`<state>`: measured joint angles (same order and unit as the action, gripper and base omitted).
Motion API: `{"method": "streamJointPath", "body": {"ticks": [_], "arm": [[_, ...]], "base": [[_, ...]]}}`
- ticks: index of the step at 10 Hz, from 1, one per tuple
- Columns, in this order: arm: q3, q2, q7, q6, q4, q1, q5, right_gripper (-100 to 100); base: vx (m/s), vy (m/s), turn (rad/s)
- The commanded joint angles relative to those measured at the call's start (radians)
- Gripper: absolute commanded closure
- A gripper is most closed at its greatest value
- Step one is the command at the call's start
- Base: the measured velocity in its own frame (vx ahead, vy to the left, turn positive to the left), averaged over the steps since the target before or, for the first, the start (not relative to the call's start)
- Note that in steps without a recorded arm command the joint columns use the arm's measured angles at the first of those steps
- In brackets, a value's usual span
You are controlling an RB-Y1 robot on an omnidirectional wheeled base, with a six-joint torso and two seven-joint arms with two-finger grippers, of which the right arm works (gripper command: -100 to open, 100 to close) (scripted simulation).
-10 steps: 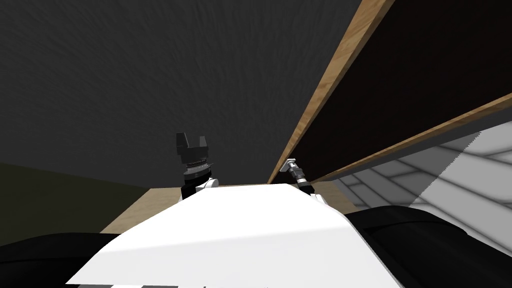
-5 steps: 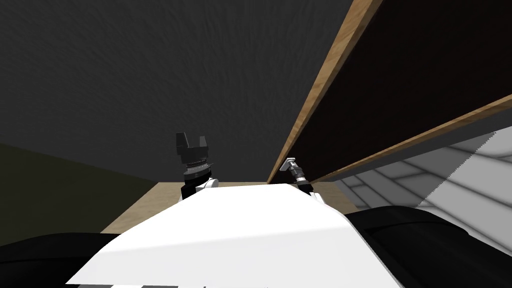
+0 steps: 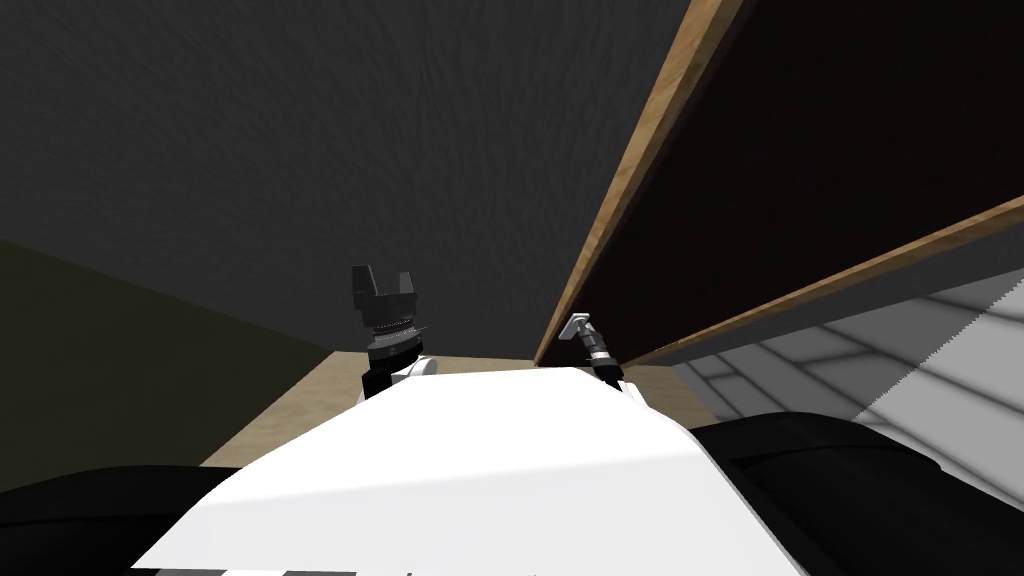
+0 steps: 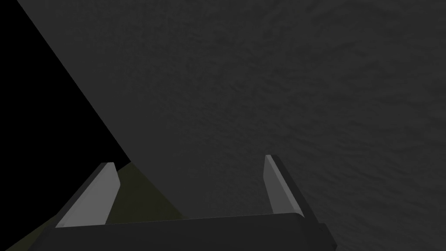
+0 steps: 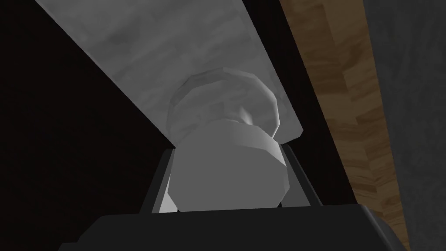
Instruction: Pull the door open
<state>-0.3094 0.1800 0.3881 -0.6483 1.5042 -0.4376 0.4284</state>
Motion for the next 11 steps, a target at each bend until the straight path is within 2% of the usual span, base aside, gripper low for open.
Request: {"method": "streamJointPath", "body": {"ticks": [1,2,4,5,7,8,10,11], "arm": [[0.018,0.003,-0.050,0.005,0.001,0.011,-0.050,100],[0.018,0.003,-0.057,0.005,0.001,0.011,-0.053,100],[0.037,0.009,-0.119,0.017,-0.002,0.023,-0.120,100],[0.037,0.009,-0.125,0.017,-0.002,0.023,-0.123,100],[0.058,0.015,-0.185,0.030,-0.005,0.036,-0.191,100],[0.058,0.015,-0.195,0.030,-0.005,0.036,-0.198,100],[0.080,0.022,-0.258,0.043,-0.009,0.049,-0.267,100],[0.080,0.022,-0.268,0.043,-0.009,0.049,-0.276,100]], "base": [[-0.104,-0.042,0.089],[-0.069,-0.020,0.051],[-0.065,-0.024,0.080],[-0.059,-0.025,0.050],[-0.075,-0.029,0.082],[-0.066,-0.027,0.062],[-0.060,-0.031,0.089],[-0.068,-0.033,0.062]]}}
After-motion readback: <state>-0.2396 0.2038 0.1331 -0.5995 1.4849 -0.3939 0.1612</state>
